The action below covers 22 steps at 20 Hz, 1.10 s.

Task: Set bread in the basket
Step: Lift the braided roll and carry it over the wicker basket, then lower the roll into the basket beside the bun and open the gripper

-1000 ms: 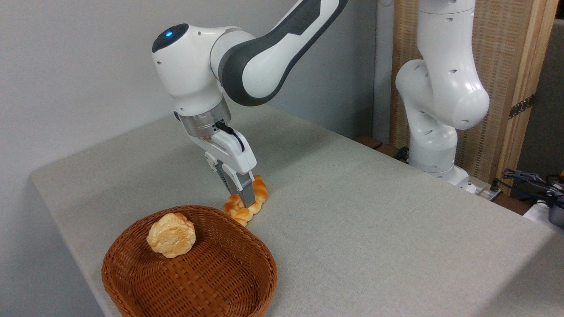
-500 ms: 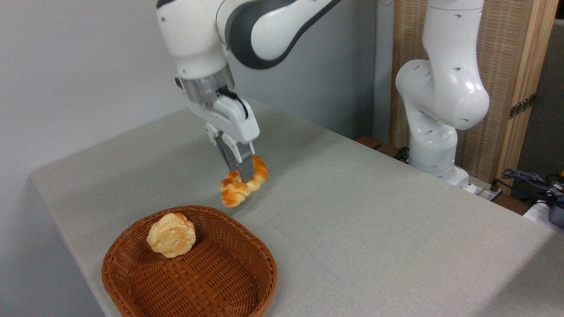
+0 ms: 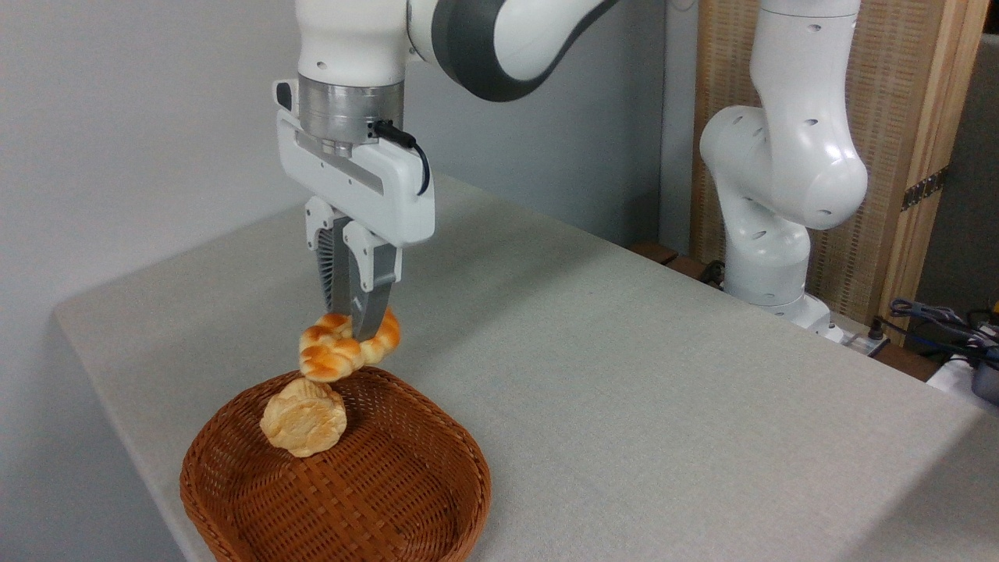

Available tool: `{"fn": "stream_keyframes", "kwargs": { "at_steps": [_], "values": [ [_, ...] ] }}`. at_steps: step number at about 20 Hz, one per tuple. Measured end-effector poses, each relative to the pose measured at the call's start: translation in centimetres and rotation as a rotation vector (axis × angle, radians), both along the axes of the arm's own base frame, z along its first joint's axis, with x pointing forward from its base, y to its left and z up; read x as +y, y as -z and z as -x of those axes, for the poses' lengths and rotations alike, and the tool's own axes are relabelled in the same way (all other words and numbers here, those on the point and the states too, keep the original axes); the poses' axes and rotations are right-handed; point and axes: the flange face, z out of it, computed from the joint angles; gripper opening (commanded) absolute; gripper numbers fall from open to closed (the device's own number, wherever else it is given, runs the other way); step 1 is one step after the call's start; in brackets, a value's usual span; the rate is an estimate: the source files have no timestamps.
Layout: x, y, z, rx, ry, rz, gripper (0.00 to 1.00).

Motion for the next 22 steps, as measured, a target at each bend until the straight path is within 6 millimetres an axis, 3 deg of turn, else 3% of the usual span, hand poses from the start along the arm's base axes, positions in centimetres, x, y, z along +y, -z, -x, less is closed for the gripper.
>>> {"fn": "stream_keyframes", "kwargs": {
  "at_steps": [1, 3, 9, 22],
  "values": [
    [0.6, 0.0, -0.5, -0.027, 0.002, -0.002, 0.52],
    [1.5, 0.4, -1.5, -0.074, 0.004, -0.007, 1.0],
    [1.9, 2.1, -3.5, -0.148, -0.005, -0.019, 1.0],
    [2.3, 2.0, -3.6, -0.151, -0.011, -0.019, 1.0]
  ]
}}
